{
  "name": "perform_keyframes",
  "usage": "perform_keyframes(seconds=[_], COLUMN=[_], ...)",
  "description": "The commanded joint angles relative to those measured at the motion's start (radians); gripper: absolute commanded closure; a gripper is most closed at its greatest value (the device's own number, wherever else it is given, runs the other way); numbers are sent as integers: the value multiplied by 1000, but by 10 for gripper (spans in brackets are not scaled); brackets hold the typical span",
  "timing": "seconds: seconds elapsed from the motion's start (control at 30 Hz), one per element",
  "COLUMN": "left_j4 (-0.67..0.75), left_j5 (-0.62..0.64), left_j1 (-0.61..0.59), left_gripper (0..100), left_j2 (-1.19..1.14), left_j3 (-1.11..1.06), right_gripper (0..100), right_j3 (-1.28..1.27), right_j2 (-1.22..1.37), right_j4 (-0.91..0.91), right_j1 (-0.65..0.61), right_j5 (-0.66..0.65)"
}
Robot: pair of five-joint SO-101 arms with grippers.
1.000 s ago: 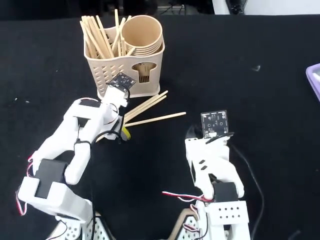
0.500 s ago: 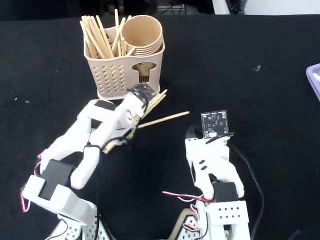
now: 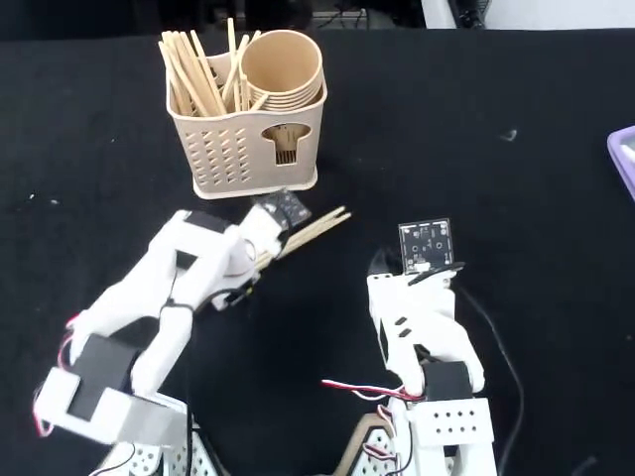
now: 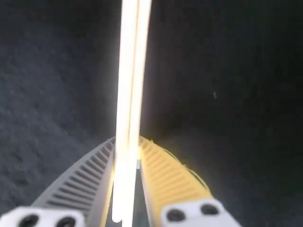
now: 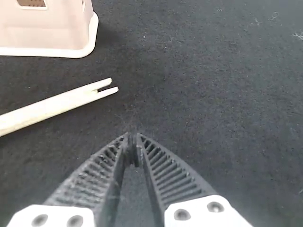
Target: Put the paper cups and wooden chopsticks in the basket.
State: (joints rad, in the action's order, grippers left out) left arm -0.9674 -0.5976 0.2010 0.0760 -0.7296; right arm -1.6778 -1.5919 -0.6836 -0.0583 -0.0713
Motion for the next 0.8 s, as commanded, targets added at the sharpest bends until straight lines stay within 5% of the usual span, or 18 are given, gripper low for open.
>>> perform_keyframes(seconds=[0.0,0.23,0.47,0.77], left_j4=[-23,-23,-25,-23], left_j5=[-11,-37,-37,-37], left_j1=[1,-15,-88,-85], left_gripper=[970,956,733,833], left_j2=[175,265,264,264], left_j3=[-140,-223,-142,-154], right_gripper=[984,984,984,984], right_j3=[7,7,7,7], right_j2=[-27,-27,-27,-27], right_j4=[21,21,21,21], right_j1=[11,9,9,9], right_j5=[3,3,3,3])
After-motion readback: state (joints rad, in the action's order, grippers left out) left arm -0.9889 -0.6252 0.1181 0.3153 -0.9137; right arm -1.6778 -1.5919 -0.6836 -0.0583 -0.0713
